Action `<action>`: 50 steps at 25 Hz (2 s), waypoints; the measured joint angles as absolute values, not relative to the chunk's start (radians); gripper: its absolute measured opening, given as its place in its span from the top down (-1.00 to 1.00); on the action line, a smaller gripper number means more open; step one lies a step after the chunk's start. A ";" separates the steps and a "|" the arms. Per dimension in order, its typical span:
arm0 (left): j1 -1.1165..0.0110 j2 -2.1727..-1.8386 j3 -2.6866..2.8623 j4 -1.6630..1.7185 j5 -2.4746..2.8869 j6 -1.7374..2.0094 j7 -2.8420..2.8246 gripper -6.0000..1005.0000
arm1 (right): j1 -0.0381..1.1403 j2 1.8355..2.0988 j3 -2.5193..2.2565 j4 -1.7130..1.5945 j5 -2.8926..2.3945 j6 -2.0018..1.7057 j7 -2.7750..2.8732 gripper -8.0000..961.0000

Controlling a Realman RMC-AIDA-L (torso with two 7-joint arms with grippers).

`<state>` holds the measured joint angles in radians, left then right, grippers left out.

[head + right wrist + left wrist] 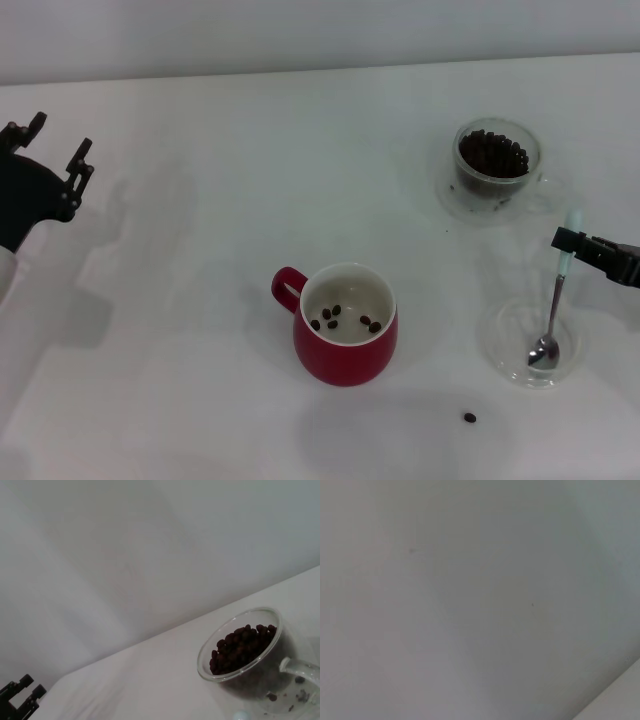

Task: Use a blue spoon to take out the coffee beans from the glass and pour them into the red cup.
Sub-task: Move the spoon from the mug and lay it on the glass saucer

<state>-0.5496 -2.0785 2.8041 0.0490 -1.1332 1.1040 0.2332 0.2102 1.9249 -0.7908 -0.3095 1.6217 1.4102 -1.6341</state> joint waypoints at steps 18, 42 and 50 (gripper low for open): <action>-0.548 -2.079 2.804 0.047 -1.133 1.099 0.233 -0.03 | 0.230 1.939 -0.762 -0.238 1.615 1.395 -1.608 0.69; -0.541 -2.078 2.810 0.035 -1.132 1.105 0.233 -0.03 | 0.233 1.943 -0.768 -0.242 1.606 1.379 -1.618 0.69; -0.539 -2.078 2.811 0.035 -1.132 1.106 0.233 -0.03 | 0.233 1.945 -0.770 -0.246 1.599 1.388 -1.620 0.68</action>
